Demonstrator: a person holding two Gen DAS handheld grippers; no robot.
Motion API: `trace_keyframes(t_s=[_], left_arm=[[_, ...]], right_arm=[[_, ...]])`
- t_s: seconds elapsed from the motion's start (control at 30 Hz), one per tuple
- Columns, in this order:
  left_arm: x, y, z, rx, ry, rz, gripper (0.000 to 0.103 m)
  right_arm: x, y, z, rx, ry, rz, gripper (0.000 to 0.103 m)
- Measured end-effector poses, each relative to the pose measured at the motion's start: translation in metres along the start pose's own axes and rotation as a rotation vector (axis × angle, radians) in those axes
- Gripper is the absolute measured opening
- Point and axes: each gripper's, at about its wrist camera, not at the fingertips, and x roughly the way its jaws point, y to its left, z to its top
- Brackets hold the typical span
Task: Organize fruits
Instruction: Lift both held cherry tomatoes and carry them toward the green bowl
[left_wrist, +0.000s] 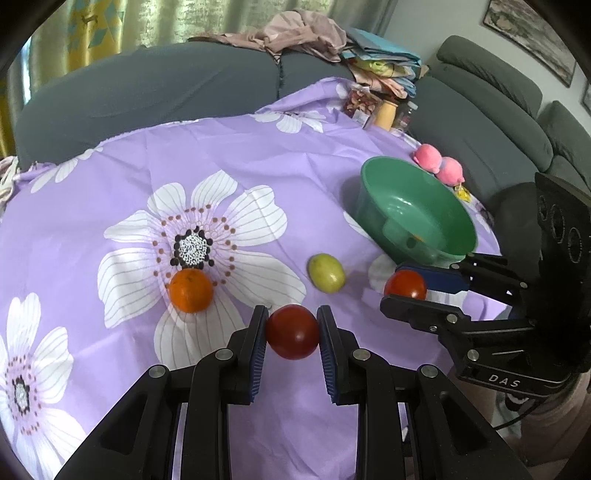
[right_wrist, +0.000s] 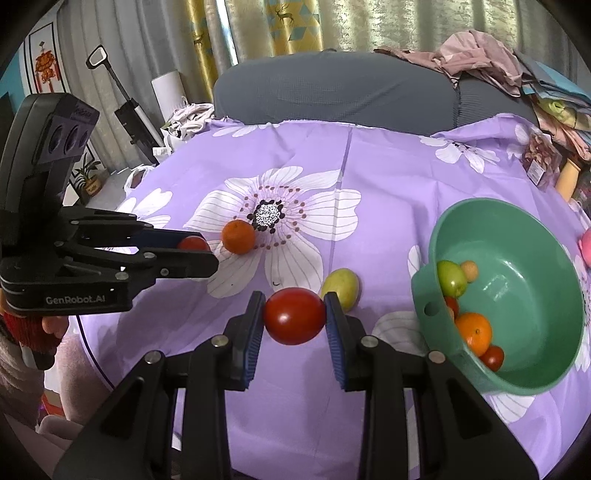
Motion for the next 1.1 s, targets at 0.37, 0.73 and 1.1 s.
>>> trace_keyframes(t_s=[0.37, 0.73, 1.1], left_arm=[[-0.012, -0.007, -0.009, 0.001, -0.01, 0.011, 0.027], [-0.01, -0.016, -0.011, 0.016, 0.01, 0.024, 0.027], [-0.006, -0.032, -0.008, 0.046, 0.03, 0.022, 0.027]], right_arm=[[-0.014, -0.001, -0.006, 0.027, -0.025, -0.01, 0.033], [-0.02, -0.003, -0.012, 0.03, -0.044, -0.018, 0.033], [-0.029, -0.01, -0.016, 0.042, -0.072, -0.024, 0.033]])
